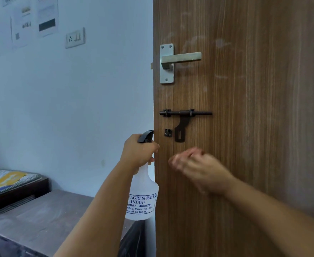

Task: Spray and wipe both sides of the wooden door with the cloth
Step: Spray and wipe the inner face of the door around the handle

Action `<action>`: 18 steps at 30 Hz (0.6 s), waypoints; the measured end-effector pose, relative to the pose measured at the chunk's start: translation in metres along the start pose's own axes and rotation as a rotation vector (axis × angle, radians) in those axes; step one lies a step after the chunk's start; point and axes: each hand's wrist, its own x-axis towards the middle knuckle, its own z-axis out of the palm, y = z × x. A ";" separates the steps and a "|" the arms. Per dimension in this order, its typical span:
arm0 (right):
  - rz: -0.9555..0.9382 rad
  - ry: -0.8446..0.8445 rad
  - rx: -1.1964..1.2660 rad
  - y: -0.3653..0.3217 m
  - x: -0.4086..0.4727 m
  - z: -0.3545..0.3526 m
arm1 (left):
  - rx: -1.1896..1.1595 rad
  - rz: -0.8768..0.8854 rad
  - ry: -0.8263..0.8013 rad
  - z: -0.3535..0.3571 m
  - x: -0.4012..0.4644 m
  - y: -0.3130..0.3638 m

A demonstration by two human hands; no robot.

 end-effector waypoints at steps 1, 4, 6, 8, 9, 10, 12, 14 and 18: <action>0.183 0.023 -0.017 0.019 -0.003 -0.007 | 0.010 0.001 -0.006 -0.001 0.000 -0.001; 0.787 0.164 0.017 0.047 0.003 -0.026 | 0.035 0.010 -0.022 0.001 -0.002 -0.005; 0.982 0.199 0.024 0.030 0.018 -0.026 | 0.045 0.015 -0.029 0.003 -0.006 -0.009; 0.872 0.166 0.041 -0.008 0.029 -0.015 | 0.044 0.018 -0.031 0.006 -0.010 -0.013; 0.698 0.139 0.057 -0.031 0.026 -0.004 | 0.036 0.018 -0.026 0.006 -0.011 -0.014; 0.468 0.094 0.070 -0.055 0.017 0.008 | 0.021 0.016 -0.015 0.006 -0.013 -0.016; -0.051 -0.013 0.039 -0.090 -0.014 0.029 | -0.008 0.005 0.008 0.005 -0.015 -0.016; -0.396 -0.112 -0.024 -0.105 -0.043 0.039 | -0.010 0.002 -0.011 0.006 -0.019 -0.015; 0.129 -0.011 0.018 -0.064 -0.044 0.023 | -0.026 0.005 -0.032 0.009 -0.023 -0.011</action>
